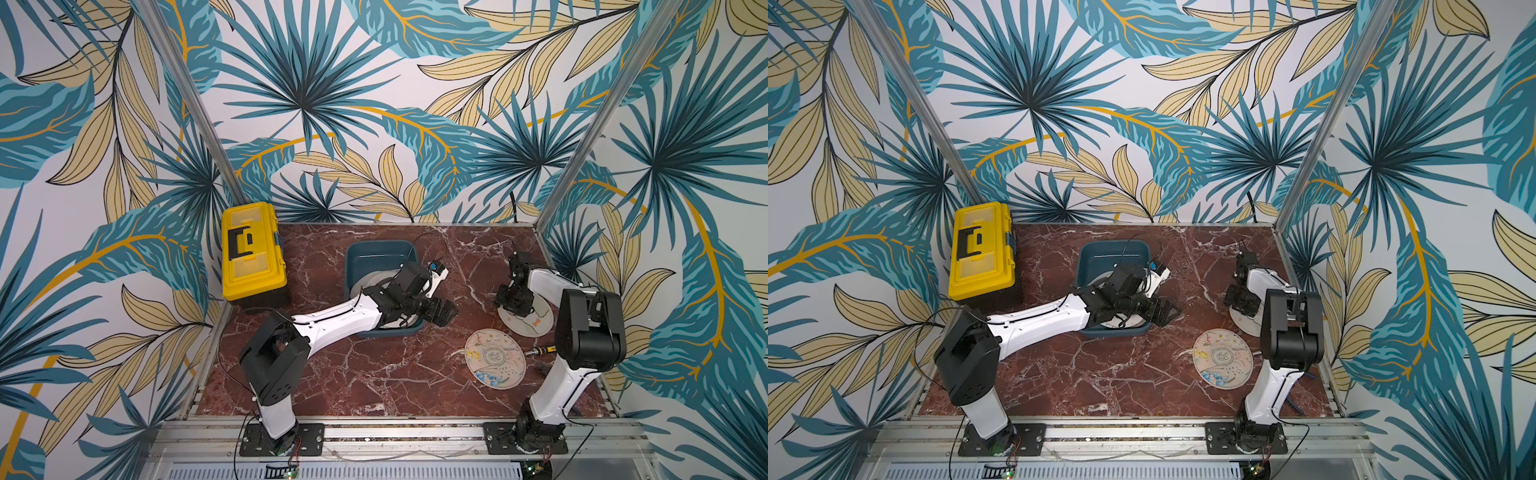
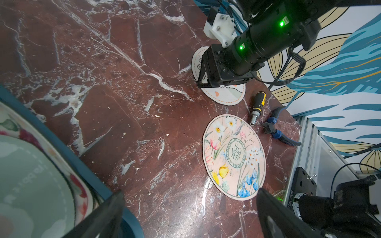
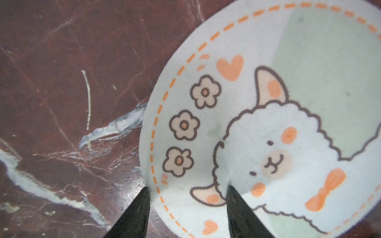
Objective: Put the coasters into the storage box
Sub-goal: Pick up the coaster from the center of the board.
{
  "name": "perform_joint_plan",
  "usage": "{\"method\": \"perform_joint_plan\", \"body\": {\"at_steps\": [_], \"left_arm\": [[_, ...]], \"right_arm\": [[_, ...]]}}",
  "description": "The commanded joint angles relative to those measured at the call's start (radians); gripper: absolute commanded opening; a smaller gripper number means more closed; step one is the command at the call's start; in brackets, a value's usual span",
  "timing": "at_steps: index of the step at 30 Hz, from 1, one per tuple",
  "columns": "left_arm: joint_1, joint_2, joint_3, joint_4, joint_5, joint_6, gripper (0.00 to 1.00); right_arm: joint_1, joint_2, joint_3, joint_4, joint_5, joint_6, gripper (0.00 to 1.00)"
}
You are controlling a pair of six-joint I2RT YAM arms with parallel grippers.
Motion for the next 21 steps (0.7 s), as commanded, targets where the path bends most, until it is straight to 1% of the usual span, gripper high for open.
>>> {"method": "perform_joint_plan", "body": {"at_steps": [1, 9, 11, 13, 14, 21], "left_arm": [[-0.001, -0.02, 0.041, 0.014, -0.009, 0.016, 0.99], [0.001, -0.019, 0.039, 0.014, -0.014, 0.017, 1.0], [0.0, -0.019, 0.039, 0.015, -0.014, 0.019, 1.0], [0.0, -0.019, 0.039, 0.015, -0.022, 0.019, 1.0], [0.0, -0.018, 0.039, 0.015, -0.024, 0.019, 0.99], [0.0, -0.023, 0.033, 0.014, -0.048, 0.02, 1.0]], "right_arm": [[-0.005, 0.035, -0.013, -0.028, -0.026, 0.006, 0.48], [-0.006, 0.056, -0.004, -0.025, -0.052, 0.004, 0.2], [-0.007, 0.055, -0.004, -0.023, -0.053, 0.003, 0.1], [-0.007, 0.055, -0.007, -0.021, -0.062, -0.001, 0.02], [-0.007, 0.052, -0.008, -0.02, -0.066, -0.001, 0.0], [-0.006, 0.006, -0.018, -0.003, -0.103, 0.002, 0.0]]}}
